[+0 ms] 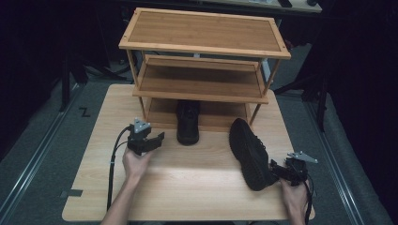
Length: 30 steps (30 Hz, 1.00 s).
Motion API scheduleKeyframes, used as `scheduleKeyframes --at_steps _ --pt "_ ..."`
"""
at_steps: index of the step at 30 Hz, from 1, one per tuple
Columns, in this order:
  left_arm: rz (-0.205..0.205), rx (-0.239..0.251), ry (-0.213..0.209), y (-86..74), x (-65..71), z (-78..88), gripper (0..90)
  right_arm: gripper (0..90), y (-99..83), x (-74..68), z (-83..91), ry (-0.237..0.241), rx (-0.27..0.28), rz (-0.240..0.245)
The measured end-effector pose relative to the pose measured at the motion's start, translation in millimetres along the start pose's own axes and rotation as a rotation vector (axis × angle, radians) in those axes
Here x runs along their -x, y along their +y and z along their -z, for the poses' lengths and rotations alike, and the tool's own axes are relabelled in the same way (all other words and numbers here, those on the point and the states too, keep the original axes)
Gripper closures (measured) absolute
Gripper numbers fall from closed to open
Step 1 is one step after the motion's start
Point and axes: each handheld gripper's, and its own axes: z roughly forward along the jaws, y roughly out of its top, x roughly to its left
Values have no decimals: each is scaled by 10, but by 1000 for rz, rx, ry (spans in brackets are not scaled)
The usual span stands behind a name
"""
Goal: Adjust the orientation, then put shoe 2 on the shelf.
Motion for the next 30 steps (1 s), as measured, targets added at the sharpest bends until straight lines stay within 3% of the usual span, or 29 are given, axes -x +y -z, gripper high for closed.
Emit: scheduleKeyframes --at_steps 4,5,7,9,11,15,22,30 --pt "-2 -37 33 -243 -62 115 392 327 1 5 0 3 1 -3" --pt "-4 -68 53 -353 -95 158 388 325 -3 5 4 7 1 -2" --pt "-10 -79 71 -427 -115 186 385 321 -3 4 8 8 7 8" --pt "-10 -90 90 -491 -134 208 384 322 -5 -6 43 11 45 34" --pt "-1 -105 101 -564 -165 226 383 314 -4 2 75 39 58 29" --pt "-12 -133 139 -694 -201 220 376 304 -34 10 124 71 33 55" --pt "0 -129 144 -749 -210 217 361 314 -114 147 243 50 57 27" --pt "4 -131 145 -752 -212 219 341 305 -232 299 304 36 36 10"
